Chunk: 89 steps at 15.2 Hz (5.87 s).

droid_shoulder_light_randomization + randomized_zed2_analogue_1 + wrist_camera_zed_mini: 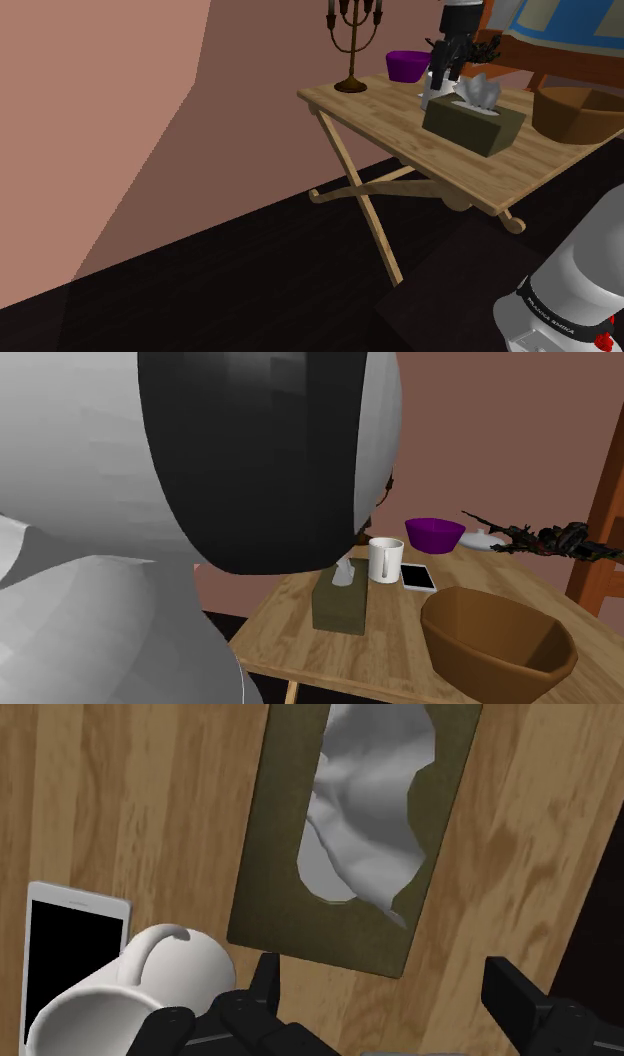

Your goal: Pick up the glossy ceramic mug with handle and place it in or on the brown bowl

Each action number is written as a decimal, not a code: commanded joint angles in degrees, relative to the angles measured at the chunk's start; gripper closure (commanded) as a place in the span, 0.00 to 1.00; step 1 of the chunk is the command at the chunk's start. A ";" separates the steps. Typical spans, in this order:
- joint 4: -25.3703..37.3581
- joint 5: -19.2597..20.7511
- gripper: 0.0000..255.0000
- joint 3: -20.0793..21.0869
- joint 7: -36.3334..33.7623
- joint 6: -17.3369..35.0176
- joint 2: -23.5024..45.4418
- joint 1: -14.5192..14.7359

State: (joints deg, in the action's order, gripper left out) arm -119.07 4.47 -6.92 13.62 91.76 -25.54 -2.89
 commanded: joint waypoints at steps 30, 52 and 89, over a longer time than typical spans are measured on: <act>6.84 1.62 1.00 -5.71 7.99 9.04 14.42 -2.34; 24.40 0.94 1.00 -5.56 9.29 -5.87 17.06 -2.15; 14.99 14.14 1.00 -14.46 28.63 -24.30 -14.45 -10.08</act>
State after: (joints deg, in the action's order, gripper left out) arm -103.51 17.69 -20.66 40.97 67.89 -38.72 -12.58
